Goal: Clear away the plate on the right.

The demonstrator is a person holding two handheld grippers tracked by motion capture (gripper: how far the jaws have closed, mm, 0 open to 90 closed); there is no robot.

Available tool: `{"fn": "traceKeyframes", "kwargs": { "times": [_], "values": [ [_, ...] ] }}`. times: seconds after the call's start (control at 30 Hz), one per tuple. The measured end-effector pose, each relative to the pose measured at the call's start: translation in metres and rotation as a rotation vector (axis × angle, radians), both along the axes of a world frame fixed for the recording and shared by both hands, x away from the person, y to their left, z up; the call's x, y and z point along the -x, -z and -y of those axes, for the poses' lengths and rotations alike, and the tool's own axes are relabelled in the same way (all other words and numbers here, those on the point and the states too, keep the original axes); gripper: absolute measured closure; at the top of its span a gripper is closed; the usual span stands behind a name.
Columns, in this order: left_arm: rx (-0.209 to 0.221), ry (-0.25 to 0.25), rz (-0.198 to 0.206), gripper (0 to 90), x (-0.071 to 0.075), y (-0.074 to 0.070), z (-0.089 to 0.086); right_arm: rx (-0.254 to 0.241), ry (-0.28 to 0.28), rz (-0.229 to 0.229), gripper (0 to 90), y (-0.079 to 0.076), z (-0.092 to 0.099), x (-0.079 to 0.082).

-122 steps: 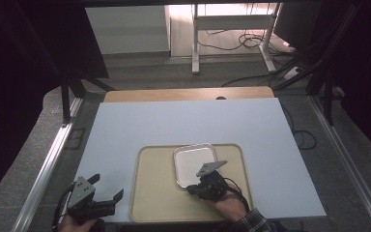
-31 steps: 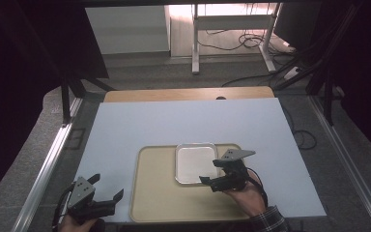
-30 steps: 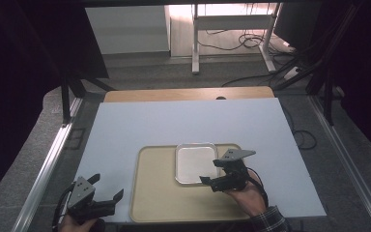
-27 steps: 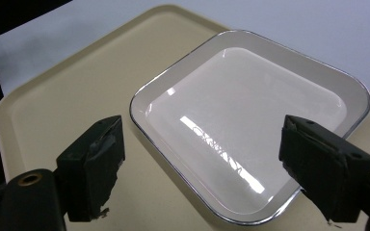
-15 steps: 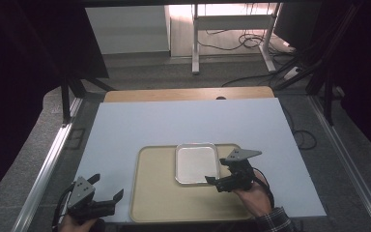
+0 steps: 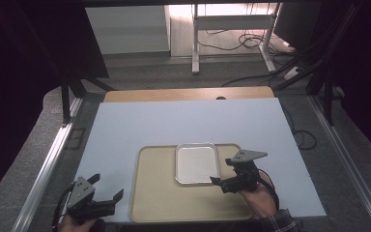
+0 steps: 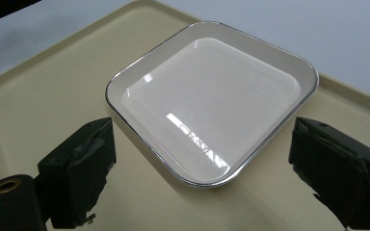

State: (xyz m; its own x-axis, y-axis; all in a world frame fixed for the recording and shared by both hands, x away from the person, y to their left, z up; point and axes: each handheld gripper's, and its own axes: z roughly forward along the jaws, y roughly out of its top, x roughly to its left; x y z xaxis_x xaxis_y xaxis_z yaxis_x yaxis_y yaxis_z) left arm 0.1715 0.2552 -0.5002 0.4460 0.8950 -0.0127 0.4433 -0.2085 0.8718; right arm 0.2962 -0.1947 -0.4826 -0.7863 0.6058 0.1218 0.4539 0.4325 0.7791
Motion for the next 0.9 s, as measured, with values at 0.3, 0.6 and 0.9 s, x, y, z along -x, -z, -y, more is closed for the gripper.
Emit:
{"fn": "traceKeyframes", "kwargs": {
  "times": [0.3,0.6,0.9],
  "values": [
    [0.001,0.000,-0.001,4.2,0.000,0.000,0.000,-0.012,0.010,0.032,8.6,-0.003,0.009,0.004],
    [0.002,-0.001,-0.001,4.2,0.000,0.000,0.000,-0.005,0.040,0.048,7.7,-0.003,0.026,0.009],
    [0.002,-0.001,-0.001,4.2,0.000,0.000,0.000,-0.006,0.078,0.067,7.7,-0.004,0.043,0.014]
  ]
}}
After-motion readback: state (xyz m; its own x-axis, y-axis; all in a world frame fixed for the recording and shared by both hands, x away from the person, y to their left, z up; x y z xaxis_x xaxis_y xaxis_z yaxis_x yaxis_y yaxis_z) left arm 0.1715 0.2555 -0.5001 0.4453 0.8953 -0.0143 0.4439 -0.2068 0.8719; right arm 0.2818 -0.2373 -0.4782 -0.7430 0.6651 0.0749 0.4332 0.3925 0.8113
